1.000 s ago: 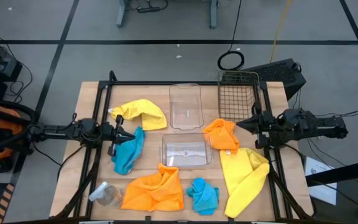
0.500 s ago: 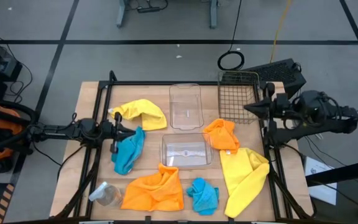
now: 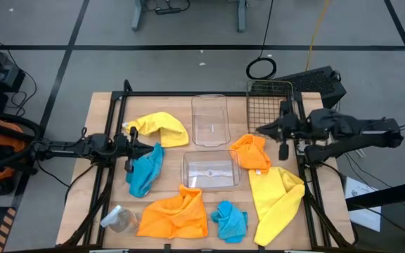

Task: Sort microfiber towel by color & place in baskets
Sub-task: Put the top orange microfiber towel into the black metal basket

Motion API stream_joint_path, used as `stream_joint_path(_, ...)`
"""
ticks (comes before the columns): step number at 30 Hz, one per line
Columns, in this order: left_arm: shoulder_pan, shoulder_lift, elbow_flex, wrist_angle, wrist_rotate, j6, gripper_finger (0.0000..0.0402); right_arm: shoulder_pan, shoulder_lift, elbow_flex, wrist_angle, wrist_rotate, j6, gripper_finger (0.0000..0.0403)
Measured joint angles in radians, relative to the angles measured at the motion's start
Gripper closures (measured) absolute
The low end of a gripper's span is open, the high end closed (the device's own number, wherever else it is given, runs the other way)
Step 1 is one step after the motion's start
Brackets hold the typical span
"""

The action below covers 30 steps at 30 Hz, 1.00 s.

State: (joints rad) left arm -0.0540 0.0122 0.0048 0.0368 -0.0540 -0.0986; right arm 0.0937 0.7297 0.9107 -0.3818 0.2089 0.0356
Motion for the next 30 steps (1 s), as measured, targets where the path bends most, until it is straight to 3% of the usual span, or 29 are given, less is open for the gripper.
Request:
stream_joint_path(3, 0.0, 0.0, 0.0, 0.021, -0.011, 0.001, 0.0369, 0.0, 0.003, -0.039, 0.011, 0.001, 0.028, 0.0403)
stream_joint_path(7, 0.0, 0.001, 0.023, 0.067, -0.148, -0.069, 0.0369, 0.0, 0.005, -0.131, 0.07, 0.027, 0.033, 0.0403)
stream_joint_path(15, 0.0, 0.001, 0.032, 0.057, -0.236, -0.043, 0.0369, 0.0, 0.004, -0.291, 0.19, 0.027, 0.114, 0.0403)
stream_joint_path(20, 0.0, 0.001, 0.041, 0.063, -0.169, 0.003, 0.037, 0.0, 0.004, -0.36, 0.246, 0.029, 0.148, 0.0403)
stream_joint_path(25, 0.0, 0.036, 0.185, -0.004, -0.094, 0.029, 0.0382, 0.0, 0.004, -0.386, 0.249, 0.027, 0.209, 0.0403)
stream_joint_path(30, 0.0, 0.2, 0.425, -0.18, -0.084, 0.03, 0.0395, 0.0, 0.004, -0.391, 0.215, 0.026, 0.275, 0.0403)
